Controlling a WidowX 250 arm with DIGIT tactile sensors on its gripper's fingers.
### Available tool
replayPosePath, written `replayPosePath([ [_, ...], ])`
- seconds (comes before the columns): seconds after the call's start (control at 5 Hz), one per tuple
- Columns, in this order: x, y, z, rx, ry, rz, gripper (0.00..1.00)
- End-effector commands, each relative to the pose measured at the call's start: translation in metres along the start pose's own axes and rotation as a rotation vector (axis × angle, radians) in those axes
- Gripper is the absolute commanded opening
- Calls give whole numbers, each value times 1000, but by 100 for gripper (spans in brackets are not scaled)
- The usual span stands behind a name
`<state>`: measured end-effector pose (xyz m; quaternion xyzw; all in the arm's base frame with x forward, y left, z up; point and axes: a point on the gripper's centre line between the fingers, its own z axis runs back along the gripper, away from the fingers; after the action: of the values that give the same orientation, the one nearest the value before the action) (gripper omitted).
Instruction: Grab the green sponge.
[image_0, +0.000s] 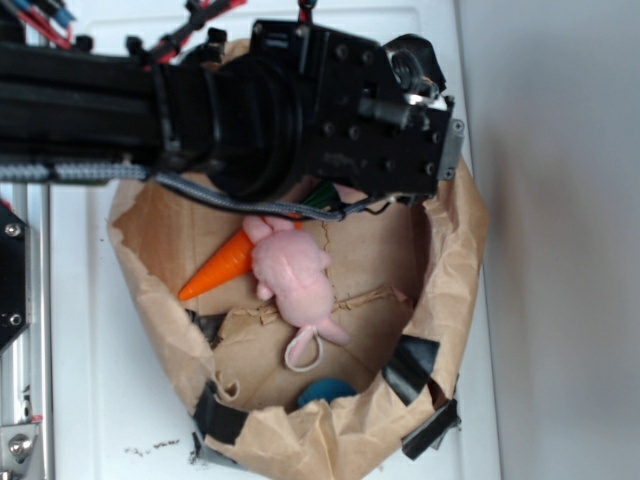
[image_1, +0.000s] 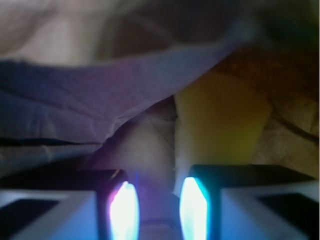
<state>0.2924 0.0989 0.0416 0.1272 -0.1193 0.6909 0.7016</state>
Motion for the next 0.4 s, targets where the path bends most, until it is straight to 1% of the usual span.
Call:
replayPosePath([
  [0.0,27,22,30,-31,6,0,100],
  [0.2,30,31,32,-44,-1,6,100],
])
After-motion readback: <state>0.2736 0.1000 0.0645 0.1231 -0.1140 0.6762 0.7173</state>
